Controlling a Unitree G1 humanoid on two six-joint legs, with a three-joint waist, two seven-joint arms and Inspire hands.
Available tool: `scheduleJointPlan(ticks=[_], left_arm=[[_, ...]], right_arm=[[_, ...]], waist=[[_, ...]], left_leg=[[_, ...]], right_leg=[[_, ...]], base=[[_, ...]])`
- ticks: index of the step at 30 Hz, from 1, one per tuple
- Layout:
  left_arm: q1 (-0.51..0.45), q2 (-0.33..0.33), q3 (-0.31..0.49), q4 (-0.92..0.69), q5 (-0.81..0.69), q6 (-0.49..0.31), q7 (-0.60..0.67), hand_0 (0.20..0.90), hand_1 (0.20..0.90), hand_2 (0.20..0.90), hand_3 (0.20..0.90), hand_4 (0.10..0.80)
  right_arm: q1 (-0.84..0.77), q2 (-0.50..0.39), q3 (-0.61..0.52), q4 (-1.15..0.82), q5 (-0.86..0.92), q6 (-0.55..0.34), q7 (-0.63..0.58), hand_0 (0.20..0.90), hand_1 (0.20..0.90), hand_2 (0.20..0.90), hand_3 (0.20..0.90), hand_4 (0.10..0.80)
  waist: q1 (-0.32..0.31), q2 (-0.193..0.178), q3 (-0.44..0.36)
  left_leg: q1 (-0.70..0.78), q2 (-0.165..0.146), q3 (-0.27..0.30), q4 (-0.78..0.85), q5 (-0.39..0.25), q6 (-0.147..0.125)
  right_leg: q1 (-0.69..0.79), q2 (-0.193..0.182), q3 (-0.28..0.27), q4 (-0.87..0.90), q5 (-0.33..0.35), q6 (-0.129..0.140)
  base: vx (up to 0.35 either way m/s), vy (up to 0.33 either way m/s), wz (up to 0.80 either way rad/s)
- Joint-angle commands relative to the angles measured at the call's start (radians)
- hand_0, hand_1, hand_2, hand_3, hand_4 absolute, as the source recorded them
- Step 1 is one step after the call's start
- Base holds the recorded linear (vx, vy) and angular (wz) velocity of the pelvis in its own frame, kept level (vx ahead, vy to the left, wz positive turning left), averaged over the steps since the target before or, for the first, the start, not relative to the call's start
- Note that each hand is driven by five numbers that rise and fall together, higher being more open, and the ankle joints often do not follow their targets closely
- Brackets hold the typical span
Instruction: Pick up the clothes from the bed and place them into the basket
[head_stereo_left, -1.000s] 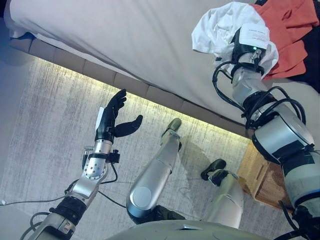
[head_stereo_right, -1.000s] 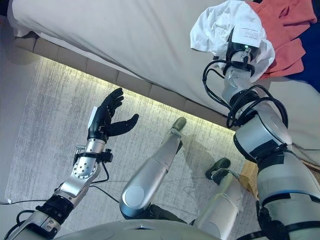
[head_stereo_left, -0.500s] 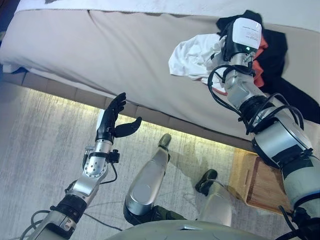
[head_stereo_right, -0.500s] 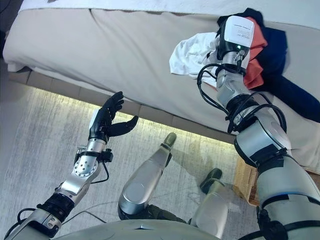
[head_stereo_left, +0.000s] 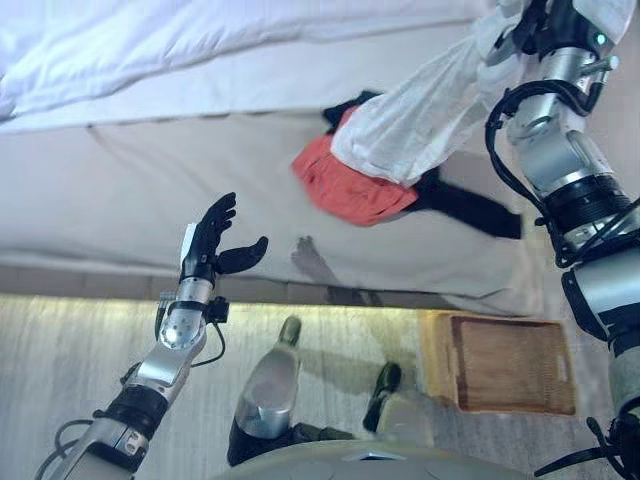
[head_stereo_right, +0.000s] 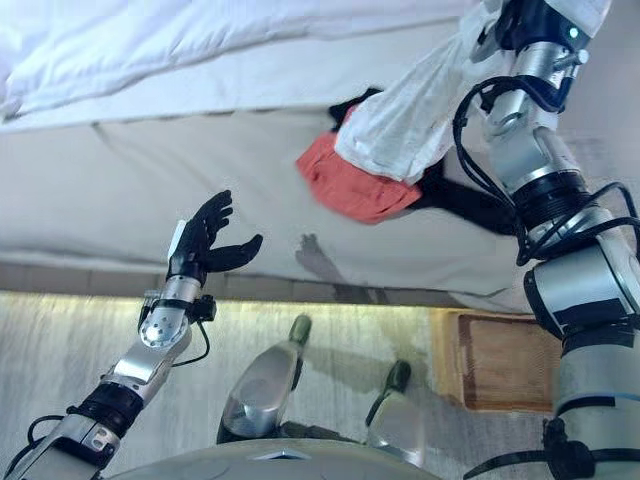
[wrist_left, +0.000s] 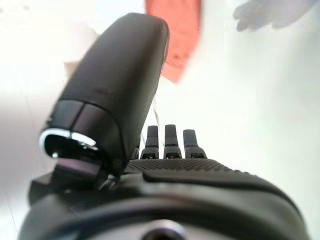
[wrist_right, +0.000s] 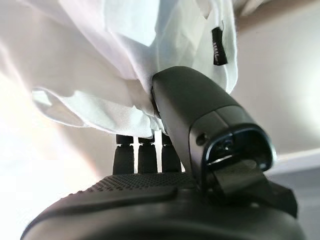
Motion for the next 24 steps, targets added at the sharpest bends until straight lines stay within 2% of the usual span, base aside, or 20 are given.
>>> scheduleJointPlan(ticks=[1, 5, 13, 19, 24], left_arm=[[0.028, -0.034, -0.035, 0.032, -0.010, -0.084, -0.006, 0.900, 0.900, 0.900, 0.900, 0.800], [0.005, -0.042, -0.051, 0.077, -0.015, -0.089, -0.011, 0.900, 0.900, 0.900, 0.900, 0.800], [-0.037, -0.072, -0.063, 0.125, 0.004, -0.074, -0.028, 0.900, 0.900, 0.900, 0.900, 0.800], [-0.053, -0.086, -0.048, 0.124, 0.036, -0.062, -0.029, 0.900, 0.900, 0.900, 0.900, 0.800], [-0.060, -0.104, -0.016, 0.133, 0.061, -0.064, -0.048, 0.900, 0.900, 0.900, 0.900, 0.800]], right_arm=[[-0.035, -0.140, 0.026, -0.040, -0.026, -0.077, -0.065, 0.300, 0.300, 0.300, 0.200, 0.100], [-0.055, -0.204, 0.000, -0.045, -0.020, -0.086, -0.081, 0.300, 0.300, 0.300, 0.200, 0.100], [-0.046, -0.280, -0.066, -0.103, 0.014, -0.045, -0.063, 0.300, 0.300, 0.300, 0.200, 0.100], [0.070, -0.280, -0.129, -0.184, -0.003, 0.025, 0.071, 0.300, 0.300, 0.300, 0.200, 0.100], [0.196, -0.273, -0.177, -0.206, -0.012, 0.035, 0.204, 0.300, 0.300, 0.300, 0.200, 0.100]], waist=[[-0.060, 0.025, -0.237], [-0.105, 0.022, -0.264], [-0.187, 0.017, -0.282], [-0.249, 0.035, -0.265], [-0.299, 0.048, -0.258]], left_leg=[[0.097, 0.107, 0.026, -0.136, -0.002, -0.017], [0.143, 0.134, 0.057, -0.211, 0.025, -0.037], [0.160, 0.157, 0.102, -0.216, 0.021, -0.058], [0.194, 0.178, 0.162, -0.216, 0.002, -0.067], [0.221, 0.184, 0.207, -0.216, -0.008, -0.069]], right_leg=[[-0.001, 0.044, 0.037, 0.009, -0.001, 0.000], [0.014, 0.069, 0.065, -0.037, 0.014, 0.003], [0.006, 0.096, 0.135, -0.060, 0.023, -0.005], [-0.001, 0.107, 0.182, -0.052, 0.015, -0.002], [-0.011, 0.115, 0.229, -0.037, 0.009, -0.004]], base=[[0.003, -0.022, -0.48], [-0.012, -0.042, -0.42], [-0.033, -0.042, -0.29], [-0.027, -0.018, -0.30], [0.000, -0.006, -0.28]])
